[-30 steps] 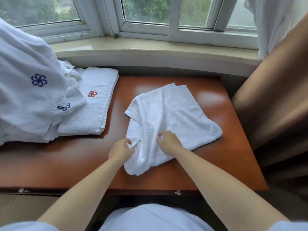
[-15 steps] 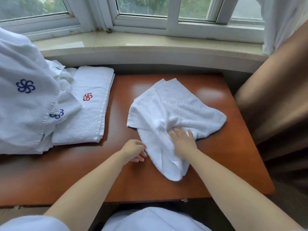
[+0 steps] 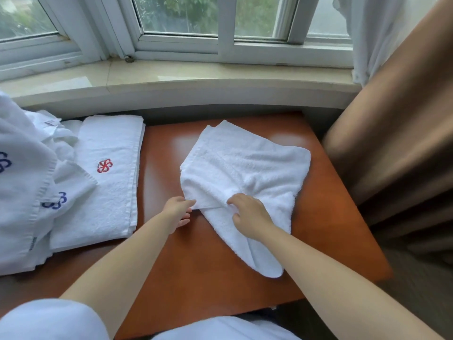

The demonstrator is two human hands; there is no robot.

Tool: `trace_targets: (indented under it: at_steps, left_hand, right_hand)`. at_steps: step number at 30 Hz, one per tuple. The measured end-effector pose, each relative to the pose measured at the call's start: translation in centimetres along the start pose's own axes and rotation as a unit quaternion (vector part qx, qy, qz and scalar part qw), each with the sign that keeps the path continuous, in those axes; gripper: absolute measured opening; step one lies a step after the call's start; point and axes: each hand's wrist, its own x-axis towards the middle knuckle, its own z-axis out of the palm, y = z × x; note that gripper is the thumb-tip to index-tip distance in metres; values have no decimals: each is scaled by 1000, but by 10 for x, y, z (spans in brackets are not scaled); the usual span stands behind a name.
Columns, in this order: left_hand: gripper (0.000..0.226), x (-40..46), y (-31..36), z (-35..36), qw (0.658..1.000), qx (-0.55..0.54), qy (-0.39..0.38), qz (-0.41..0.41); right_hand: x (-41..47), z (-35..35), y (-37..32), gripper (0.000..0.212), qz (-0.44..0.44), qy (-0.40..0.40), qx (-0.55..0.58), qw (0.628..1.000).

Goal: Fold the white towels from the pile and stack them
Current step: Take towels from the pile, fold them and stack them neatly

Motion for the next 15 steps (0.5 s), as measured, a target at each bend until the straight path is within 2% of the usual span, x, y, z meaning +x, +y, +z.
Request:
trace_targets:
  at_steps: [7, 13, 15]
  left_hand:
    - [26, 7, 11, -3, 1000, 3, 13, 20]
    - [10, 1, 29, -5, 989, -136, -45, -29]
    - [12, -6, 38, -10, 979, -189, -82, -11]
  right_hand:
    - [11, 7, -25, 45, 1, -26, -22, 999]
    - [27, 9, -43, 54, 36, -19, -28, 999]
    - [35, 9, -48, 61, 63, -7, -38, 997]
